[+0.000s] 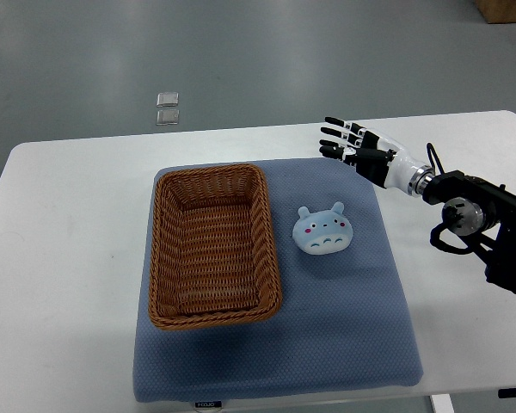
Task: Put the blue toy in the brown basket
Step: 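Reach the right hand down toward the light-blue plush toy, then close the right hand's fingers around the light-blue plush toy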
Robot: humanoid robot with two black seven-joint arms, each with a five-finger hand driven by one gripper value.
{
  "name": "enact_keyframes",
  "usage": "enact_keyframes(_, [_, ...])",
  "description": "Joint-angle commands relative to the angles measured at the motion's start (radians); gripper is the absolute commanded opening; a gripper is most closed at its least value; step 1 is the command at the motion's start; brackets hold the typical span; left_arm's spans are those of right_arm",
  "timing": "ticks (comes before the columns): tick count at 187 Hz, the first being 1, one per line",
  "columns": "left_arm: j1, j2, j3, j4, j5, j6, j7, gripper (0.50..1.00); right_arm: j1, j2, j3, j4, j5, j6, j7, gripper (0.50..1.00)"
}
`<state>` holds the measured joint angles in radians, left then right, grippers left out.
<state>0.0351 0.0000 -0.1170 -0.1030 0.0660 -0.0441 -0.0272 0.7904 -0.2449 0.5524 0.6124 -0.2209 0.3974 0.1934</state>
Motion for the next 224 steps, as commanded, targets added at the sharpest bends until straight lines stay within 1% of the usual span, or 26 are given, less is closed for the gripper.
enact_keyframes(1, [0.0,0.0,-0.001,0.0,0.0,0.0,0.003,1.0,0.001,-0.001,0.0,0.001,0.0,0.004,0.0,0.915])
enact_keyframes(27, [-0.001,0.0,-0.001,0.0,0.0,0.0,0.026,1.0,0.003,-0.001,-0.002,0.001,0.0,0.004,0.0,0.915])
enact_keyframes(81, [-0.003,0.0,0.002,-0.012,0.0,0.0,0.023,1.0,0.004,-0.004,0.0,0.004,-0.064,0.014,0.012,0.913])
enact_keyframes(121, [-0.001,0.0,0.002,-0.01,0.0,0.0,0.023,1.0,0.018,-0.019,-0.002,0.009,-0.209,0.07,0.078,0.913])
enact_keyframes(138, [-0.001,0.0,0.002,-0.01,0.0,0.0,0.023,1.0,0.024,-0.024,-0.002,0.01,-0.339,0.095,0.13,0.911])
enact_keyframes(155, [-0.001,0.0,0.002,-0.01,0.0,0.0,0.024,1.0,0.027,-0.028,-0.003,0.015,-0.483,0.101,0.178,0.911])
enact_keyframes(178, [-0.001,0.0,0.002,-0.01,0.0,0.0,0.023,1.0,0.026,-0.083,-0.003,0.092,-0.759,0.098,0.256,0.909])
enact_keyframes(192, [-0.001,0.0,0.002,-0.012,0.0,0.0,0.023,1.0,0.027,-0.109,-0.003,0.13,-0.9,0.097,0.293,0.909])
enact_keyframes(213, [-0.001,0.0,0.002,-0.01,0.0,0.0,0.023,1.0,0.04,-0.133,-0.011,0.153,-1.025,0.101,0.322,0.909])
enact_keyframes(224, [-0.001,0.0,0.002,-0.01,0.0,0.0,0.023,1.0,0.064,-0.148,-0.051,0.162,-1.086,0.101,0.333,0.909])
